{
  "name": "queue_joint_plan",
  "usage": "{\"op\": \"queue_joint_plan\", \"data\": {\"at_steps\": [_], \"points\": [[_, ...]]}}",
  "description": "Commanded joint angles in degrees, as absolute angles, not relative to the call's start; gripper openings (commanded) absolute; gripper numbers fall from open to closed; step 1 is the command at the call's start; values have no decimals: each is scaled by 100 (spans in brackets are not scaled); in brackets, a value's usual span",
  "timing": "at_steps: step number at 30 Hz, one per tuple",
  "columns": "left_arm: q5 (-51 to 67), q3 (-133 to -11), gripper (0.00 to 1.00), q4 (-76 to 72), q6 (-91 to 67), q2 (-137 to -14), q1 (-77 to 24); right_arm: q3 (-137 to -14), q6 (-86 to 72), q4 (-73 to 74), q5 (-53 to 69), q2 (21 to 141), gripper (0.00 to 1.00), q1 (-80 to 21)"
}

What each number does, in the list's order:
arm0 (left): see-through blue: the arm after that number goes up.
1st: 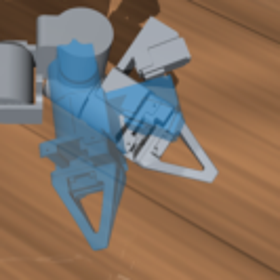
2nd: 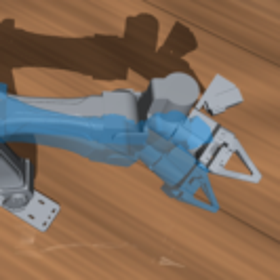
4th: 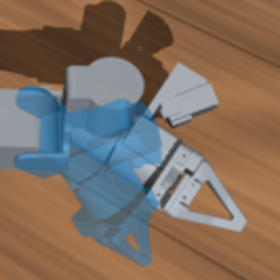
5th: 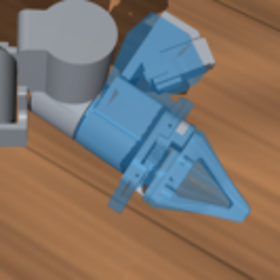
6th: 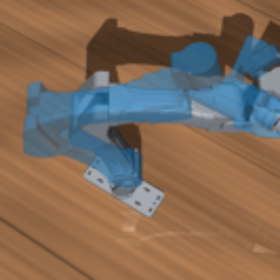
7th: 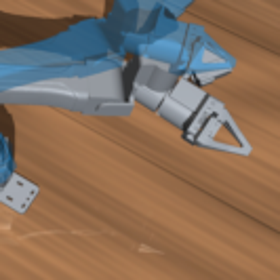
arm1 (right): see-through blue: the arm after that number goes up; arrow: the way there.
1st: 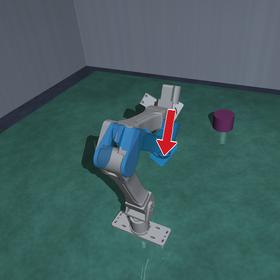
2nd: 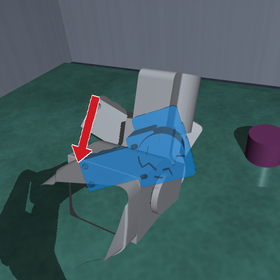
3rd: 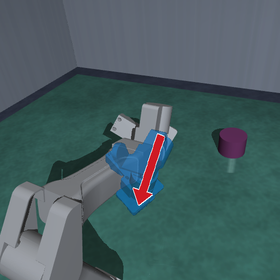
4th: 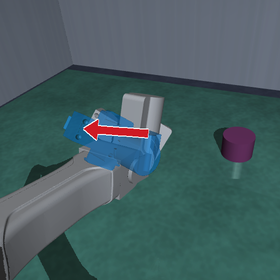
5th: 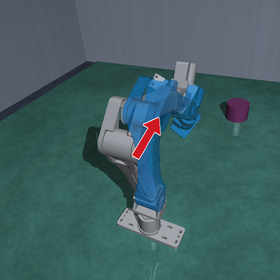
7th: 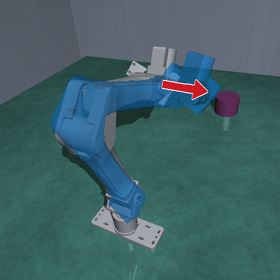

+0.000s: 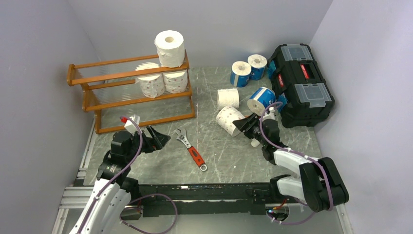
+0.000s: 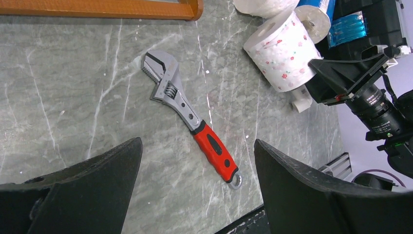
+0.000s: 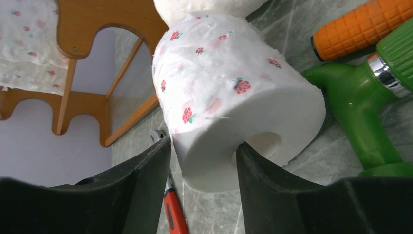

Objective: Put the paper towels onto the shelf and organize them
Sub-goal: Adjust the paper towel at the center of the board.

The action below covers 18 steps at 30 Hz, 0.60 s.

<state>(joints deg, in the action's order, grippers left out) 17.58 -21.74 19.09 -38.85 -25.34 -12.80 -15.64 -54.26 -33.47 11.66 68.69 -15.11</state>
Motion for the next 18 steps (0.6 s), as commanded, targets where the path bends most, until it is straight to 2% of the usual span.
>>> {"op": "queue_joint_plan", "data": {"at_steps": [1,10,18], "points": [[1705,-2162,90,1748,-3965,-2498,-1292,-1505,-5427,-4142,1312,6884,51,-1489],[1723,-2120,90,1683,-4012,-2527,-1292,-1485,-5275,-4005,1363,6719,38,-1488],[1742,-2110,90,1658,-4038,-2588,-1288,-1804,-4841,-2646,1294,5602,36,-1516]]}}
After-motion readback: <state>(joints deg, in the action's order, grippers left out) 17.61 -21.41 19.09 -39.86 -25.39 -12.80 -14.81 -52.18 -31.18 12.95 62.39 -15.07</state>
